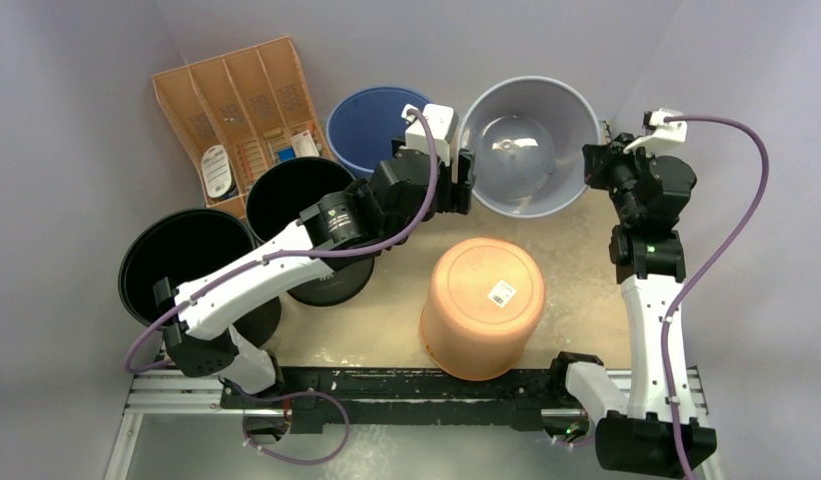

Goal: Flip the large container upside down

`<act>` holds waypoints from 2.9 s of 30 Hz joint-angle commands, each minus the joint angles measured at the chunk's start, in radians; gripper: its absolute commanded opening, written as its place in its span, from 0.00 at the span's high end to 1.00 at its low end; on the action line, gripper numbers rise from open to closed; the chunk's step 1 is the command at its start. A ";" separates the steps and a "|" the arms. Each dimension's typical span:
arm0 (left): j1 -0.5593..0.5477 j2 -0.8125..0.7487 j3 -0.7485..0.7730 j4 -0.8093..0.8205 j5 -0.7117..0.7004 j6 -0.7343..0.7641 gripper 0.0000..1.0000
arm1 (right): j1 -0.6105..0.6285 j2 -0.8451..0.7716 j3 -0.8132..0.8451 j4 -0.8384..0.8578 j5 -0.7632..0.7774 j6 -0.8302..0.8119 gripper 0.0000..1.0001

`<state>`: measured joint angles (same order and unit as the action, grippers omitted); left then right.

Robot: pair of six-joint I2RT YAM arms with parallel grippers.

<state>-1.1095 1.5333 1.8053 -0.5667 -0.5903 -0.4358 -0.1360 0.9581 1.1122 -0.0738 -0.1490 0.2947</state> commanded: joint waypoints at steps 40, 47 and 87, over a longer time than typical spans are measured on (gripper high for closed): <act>0.114 0.259 0.145 0.371 0.134 0.095 1.00 | 0.001 -0.002 0.222 -0.102 0.068 0.047 1.00; 0.062 0.139 -0.151 0.800 -0.090 0.288 1.00 | 0.001 0.091 0.329 -0.189 -0.041 0.124 0.32; -0.087 0.357 -0.267 1.654 -0.288 0.858 1.00 | 0.001 0.044 0.048 0.119 -0.332 1.092 0.06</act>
<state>-1.1851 1.9850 1.5635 0.8986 -0.9607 0.4042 -0.1360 0.9821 1.1687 -0.0742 -0.4561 1.2877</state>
